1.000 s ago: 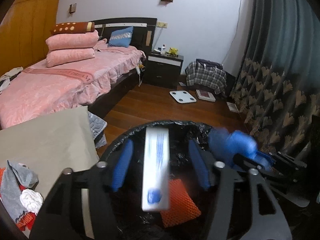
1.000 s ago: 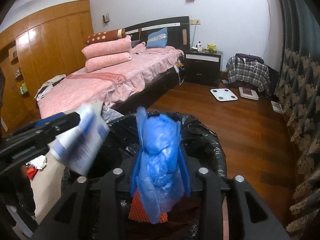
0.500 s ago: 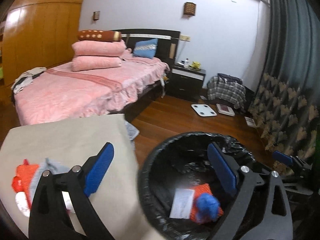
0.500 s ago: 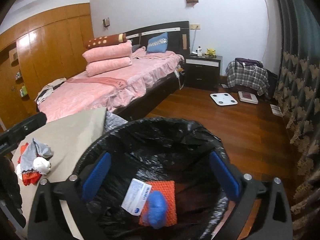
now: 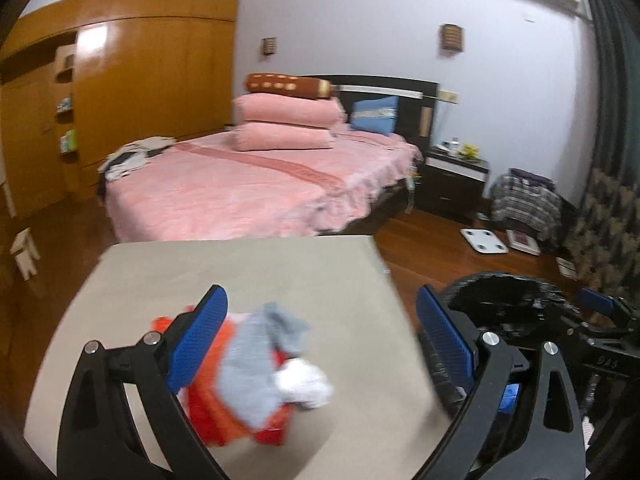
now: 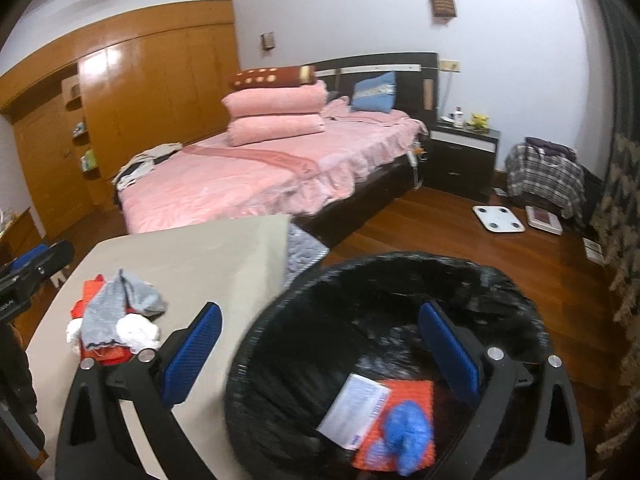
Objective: Collect trash
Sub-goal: 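Bring both tools back over the remaining trash on the table, then close the right tool on the white tissue ball while the left tool grasps another white tissue, then carry both white tissues over the bin and open both tools to drop them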
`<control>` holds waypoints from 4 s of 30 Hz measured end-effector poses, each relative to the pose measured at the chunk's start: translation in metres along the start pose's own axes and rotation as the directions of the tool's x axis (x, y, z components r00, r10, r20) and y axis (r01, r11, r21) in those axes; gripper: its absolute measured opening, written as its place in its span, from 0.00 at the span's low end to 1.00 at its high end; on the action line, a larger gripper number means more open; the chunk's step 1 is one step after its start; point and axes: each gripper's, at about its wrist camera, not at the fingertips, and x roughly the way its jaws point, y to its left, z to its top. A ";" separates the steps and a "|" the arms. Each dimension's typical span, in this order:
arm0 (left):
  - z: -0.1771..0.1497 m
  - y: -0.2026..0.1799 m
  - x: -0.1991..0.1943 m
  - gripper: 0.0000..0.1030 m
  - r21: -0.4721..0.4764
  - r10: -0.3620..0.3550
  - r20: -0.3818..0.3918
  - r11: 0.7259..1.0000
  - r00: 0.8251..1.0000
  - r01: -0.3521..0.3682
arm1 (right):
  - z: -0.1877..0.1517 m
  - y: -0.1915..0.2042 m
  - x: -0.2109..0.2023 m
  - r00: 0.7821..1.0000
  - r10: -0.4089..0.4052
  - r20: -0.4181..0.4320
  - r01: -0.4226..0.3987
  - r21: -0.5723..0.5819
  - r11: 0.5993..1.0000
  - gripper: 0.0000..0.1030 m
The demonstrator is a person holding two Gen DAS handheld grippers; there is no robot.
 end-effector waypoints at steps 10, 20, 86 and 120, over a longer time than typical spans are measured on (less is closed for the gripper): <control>-0.012 0.076 -0.008 0.90 -0.037 0.173 -0.012 0.984 0.985 -0.173 | -0.003 0.073 0.031 0.995 0.101 -0.016 -0.101 -0.067 0.993 0.94; -0.047 0.122 -0.003 0.90 -0.062 0.236 -0.091 0.968 0.967 -0.242 | -0.025 0.126 0.058 0.986 0.153 -0.061 -0.160 -0.128 0.979 0.93; -0.066 0.138 0.002 0.24 -0.154 0.140 -0.202 0.973 0.969 -0.173 | -0.039 0.177 0.074 0.932 0.301 -0.203 -0.341 -0.205 0.918 0.38; -0.008 0.034 -0.037 0.24 -0.051 0.005 -0.037 0.999 0.999 -0.007 | 0.004 0.093 -0.011 0.970 0.243 0.006 -0.240 -0.135 0.961 0.38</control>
